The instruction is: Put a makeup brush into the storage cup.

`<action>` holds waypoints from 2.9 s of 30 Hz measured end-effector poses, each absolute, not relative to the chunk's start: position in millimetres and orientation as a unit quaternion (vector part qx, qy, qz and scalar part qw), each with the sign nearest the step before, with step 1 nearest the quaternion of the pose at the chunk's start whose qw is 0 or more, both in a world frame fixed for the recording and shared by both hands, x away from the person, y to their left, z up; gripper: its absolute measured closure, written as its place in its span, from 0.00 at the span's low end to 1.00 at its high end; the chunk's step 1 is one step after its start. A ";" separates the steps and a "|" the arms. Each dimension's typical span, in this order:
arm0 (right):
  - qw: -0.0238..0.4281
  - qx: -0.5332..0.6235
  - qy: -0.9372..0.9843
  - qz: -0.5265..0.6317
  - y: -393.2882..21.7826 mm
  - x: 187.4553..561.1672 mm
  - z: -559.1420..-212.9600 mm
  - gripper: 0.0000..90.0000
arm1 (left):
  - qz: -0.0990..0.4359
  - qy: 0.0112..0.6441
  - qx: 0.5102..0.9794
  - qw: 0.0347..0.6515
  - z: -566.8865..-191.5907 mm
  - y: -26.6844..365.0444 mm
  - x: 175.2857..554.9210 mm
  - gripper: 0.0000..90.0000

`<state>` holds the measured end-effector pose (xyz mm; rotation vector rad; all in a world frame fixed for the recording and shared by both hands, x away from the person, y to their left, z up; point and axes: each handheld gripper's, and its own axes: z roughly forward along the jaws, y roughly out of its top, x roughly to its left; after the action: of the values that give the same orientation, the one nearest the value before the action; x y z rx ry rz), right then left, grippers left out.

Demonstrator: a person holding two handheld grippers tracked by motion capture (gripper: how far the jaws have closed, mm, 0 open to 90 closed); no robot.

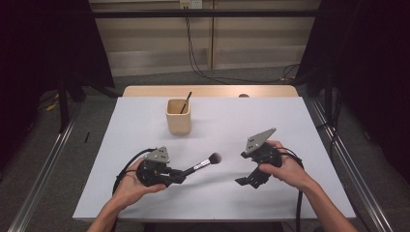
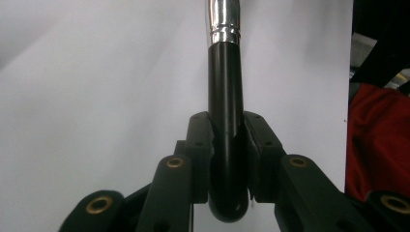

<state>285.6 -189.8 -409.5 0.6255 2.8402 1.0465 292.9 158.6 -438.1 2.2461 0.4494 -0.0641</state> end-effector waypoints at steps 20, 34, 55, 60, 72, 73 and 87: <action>0.032 0.235 0.881 0.409 -194.5 268.8 -425.4 0.02 | -0.005 0.188 0.863 0.469 -438.7 163.4 291.7 0.83; 0.061 0.244 0.853 0.458 -191.2 264.7 -432.4 0.02 | 0.003 0.189 0.832 0.522 -439.0 164.9 289.6 0.83; 0.087 0.242 0.779 0.572 -181.9 261.6 -438.0 0.02 | 0.013 0.177 0.803 0.569 -430.1 151.3 285.6 0.83; 0.075 0.244 0.767 0.588 -181.7 260.6 -431.3 0.02 | 0.012 0.174 0.799 0.576 -428.3 144.4 288.7 0.83; 0.069 0.227 0.751 0.617 -174.5 265.0 -416.6 0.05 | 0.023 0.160 0.788 0.594 -421.2 126.6 290.1 0.83; 0.071 0.226 0.752 0.615 -174.1 265.2 -416.2 0.05 | 0.025 0.160 0.785 0.598 -421.4 126.7 289.5 0.83; 0.060 0.233 0.732 0.637 -166.5 276.1 -408.1 0.43 | 0.022 0.154 0.785 0.600 -422.7 125.1 286.7 0.83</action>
<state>276.1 -166.5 -408.1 0.7044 2.2161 1.9290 286.7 125.1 -422.7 1.8193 0.3578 0.0508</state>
